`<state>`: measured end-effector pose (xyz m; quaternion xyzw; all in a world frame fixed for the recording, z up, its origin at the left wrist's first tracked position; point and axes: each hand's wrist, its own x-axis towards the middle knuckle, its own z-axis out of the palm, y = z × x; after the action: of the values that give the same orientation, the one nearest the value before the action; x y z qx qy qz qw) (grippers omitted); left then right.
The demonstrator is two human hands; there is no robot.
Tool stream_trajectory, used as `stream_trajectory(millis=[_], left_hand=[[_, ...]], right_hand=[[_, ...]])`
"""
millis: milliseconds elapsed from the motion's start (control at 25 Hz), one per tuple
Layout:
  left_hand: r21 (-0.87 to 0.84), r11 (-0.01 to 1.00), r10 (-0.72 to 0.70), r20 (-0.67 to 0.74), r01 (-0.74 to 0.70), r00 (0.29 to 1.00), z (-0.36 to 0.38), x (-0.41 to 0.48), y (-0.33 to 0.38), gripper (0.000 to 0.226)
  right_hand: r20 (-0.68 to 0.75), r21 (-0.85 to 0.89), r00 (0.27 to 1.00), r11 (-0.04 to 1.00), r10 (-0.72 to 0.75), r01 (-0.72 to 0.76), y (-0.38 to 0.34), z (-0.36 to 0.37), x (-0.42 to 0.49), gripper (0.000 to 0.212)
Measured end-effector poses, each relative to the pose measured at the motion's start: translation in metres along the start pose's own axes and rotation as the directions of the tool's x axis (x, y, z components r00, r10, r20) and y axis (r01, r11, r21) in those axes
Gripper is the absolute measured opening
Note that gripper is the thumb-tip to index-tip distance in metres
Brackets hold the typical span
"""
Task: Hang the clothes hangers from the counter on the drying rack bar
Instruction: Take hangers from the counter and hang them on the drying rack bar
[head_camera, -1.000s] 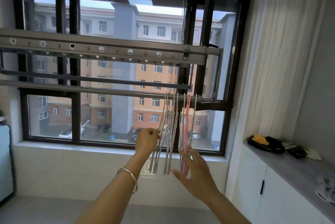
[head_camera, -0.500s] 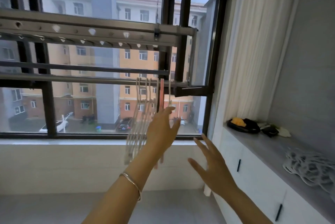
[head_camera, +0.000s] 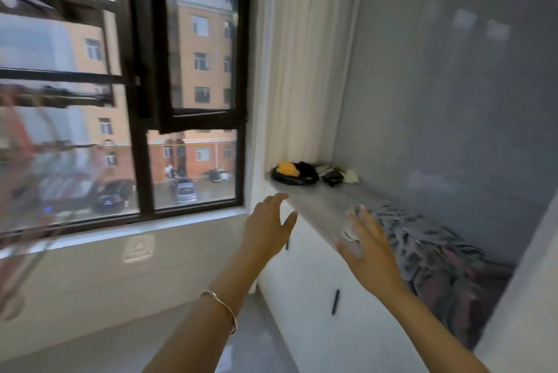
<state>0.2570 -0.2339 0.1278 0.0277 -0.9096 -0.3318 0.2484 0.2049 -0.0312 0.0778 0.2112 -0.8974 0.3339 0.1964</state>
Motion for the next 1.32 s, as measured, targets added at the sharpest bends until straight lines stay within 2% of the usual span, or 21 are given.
stream_trajectory(millis=[160,280,400,520,560,760,880,1000,1160,1320], left_hand=[[-0.056,0.998,0.048,0.17,-0.039,0.984,0.091,0.048,0.011,0.046],[-0.1,0.992,0.103,0.302,-0.076,0.948,0.155,0.089,0.013,0.051],[-0.154,0.977,0.201,0.428,-0.148,0.881,0.217,0.131,0.02,0.055],[-0.211,0.951,0.308,0.56,-0.227,0.769,0.274,0.165,0.033,0.058],[-0.233,0.939,0.342,0.592,-0.251,0.73,0.29,0.172,0.037,0.058],[-0.368,0.879,0.476,0.694,-0.302,0.54,0.357,0.184,0.054,0.059],[-0.416,0.864,0.502,0.753,-0.283,0.426,0.385,0.176,0.058,0.059],[-0.442,0.858,0.511,0.785,-0.261,0.351,0.4,0.169,0.062,0.057],[-0.463,0.855,0.517,0.797,-0.234,0.312,0.41,0.166,0.063,0.058],[-0.503,0.84,0.542,0.77,-0.202,0.337,0.41,0.165,0.067,0.056]], right_hand=[[-0.097,-0.138,0.986,0.979,0.137,-0.15,0.079,-0.014,0.013,0.064],[-0.179,-0.141,0.945,0.943,0.275,-0.301,0.13,-0.017,0.025,0.061],[-0.256,-0.158,0.876,0.877,0.408,-0.455,0.169,-0.011,0.037,0.06],[-0.314,-0.096,0.795,0.816,0.518,-0.57,0.205,-0.002,0.043,0.06],[-0.33,-0.056,0.752,0.783,0.571,-0.619,0.213,-0.001,0.042,0.06],[-0.427,0.076,0.428,0.504,0.796,-0.86,0.238,0.006,0.021,0.062],[-0.391,0.116,0.307,0.378,0.867,-0.919,0.247,0.013,0.012,0.05],[-0.395,0.109,0.274,0.341,0.877,-0.934,0.255,0.022,0.005,0.04],[-0.476,0.17,0.245,0.362,0.845,-0.917,0.259,0.02,0.01,0.011],[-0.556,0.255,0.227,0.423,0.8,-0.869,0.259,0.016,0.009,0.019]])
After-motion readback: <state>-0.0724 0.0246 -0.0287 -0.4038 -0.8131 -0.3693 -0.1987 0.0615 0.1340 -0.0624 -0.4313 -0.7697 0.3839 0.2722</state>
